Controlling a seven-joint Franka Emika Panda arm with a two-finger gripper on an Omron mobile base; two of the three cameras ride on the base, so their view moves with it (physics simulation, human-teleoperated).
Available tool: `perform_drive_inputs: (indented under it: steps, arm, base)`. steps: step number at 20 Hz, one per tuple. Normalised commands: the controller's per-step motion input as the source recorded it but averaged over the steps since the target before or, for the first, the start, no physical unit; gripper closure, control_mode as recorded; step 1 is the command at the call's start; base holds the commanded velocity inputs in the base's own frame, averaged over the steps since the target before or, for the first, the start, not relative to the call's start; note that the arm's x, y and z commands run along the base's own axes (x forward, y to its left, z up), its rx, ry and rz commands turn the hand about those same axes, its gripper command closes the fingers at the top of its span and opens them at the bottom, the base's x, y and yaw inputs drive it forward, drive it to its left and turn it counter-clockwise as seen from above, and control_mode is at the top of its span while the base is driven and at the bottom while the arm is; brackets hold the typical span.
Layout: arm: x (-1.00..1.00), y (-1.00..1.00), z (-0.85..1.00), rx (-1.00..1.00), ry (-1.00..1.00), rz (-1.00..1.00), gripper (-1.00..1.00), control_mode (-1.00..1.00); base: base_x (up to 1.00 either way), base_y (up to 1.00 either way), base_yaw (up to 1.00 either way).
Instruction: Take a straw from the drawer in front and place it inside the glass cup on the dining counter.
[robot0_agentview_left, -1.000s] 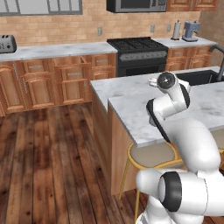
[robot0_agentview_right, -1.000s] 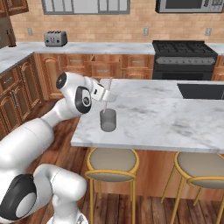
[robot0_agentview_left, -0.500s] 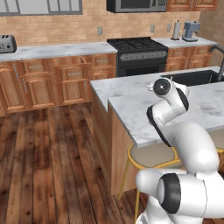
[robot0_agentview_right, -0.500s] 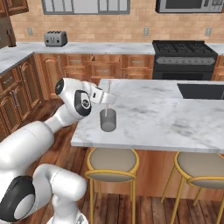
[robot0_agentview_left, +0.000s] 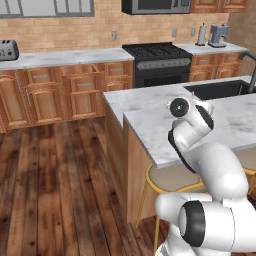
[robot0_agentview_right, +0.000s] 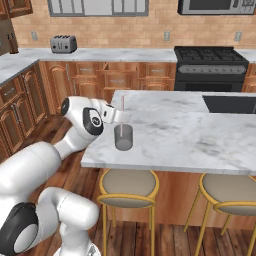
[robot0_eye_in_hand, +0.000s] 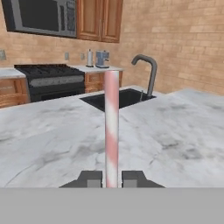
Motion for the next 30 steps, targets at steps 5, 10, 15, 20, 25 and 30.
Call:
perform_drive_inputs:
  steps: [5, 10, 15, 20, 25, 30]
  arm:
    - [0.00, 0.00, 0.00, 0.00, 0.00, -0.05, 1.00, -1.00]
    - [0.00, 0.00, 0.00, 0.00, 0.00, -0.05, 1.00, -1.00]
    - [0.01, 0.03, -0.06, -0.02, 0.00, -0.04, 1.00, -1.00]
    - [0.04, 0.06, -0.01, 0.00, 0.00, -0.03, 1.00, -1.00]
    - [0.06, 0.02, 0.00, 0.00, 0.00, -0.03, 1.00, -1.00]
    - [0.07, 0.02, -0.04, 0.00, 0.00, -0.02, 1.00, -1.00]
  base:
    - [0.00, 0.00, 0.00]
    - [0.00, 0.00, 0.00]
    - [0.00, 0.00, 0.00]
    - [0.00, 0.00, 0.00]
    - [0.00, 0.00, 0.00]
    - [0.00, 0.00, 0.00]
